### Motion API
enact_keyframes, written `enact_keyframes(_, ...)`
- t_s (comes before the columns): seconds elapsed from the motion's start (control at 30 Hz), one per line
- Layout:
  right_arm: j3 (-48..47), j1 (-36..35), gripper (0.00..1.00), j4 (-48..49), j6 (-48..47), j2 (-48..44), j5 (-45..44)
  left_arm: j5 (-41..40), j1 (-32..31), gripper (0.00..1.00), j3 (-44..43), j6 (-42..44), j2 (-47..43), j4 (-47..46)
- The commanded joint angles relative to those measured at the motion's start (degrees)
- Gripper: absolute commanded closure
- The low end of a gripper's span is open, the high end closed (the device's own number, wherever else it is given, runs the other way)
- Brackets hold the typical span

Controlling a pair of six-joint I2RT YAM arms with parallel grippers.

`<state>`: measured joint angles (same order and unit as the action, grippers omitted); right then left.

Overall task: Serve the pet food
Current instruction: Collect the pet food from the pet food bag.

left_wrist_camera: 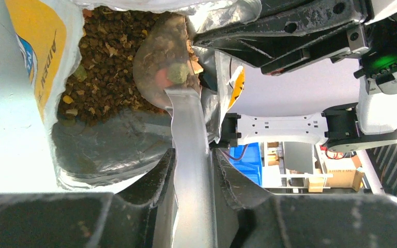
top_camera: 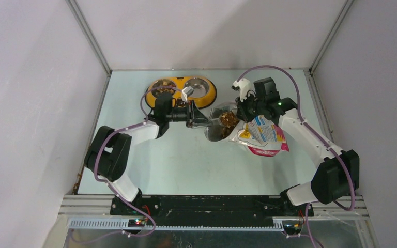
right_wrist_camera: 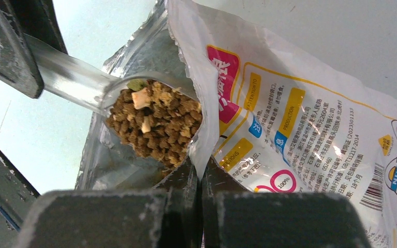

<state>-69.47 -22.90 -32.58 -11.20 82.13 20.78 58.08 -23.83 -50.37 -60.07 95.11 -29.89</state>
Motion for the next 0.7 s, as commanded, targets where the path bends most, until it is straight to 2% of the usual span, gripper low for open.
enact_keyframes(0.0,0.1,2.1,1.0,-2.2,-0.9,-0.6,-1.8,1.8,2.0,1.0,-1.1,-0.5,-4.4,-7.4)
enact_keyframes(0.67,0.1,4.0,1.0,-2.6,-1.6,0.4,-2.0,4.1,4.7,1.0,2.6,-3.0,-5.2,-13.2)
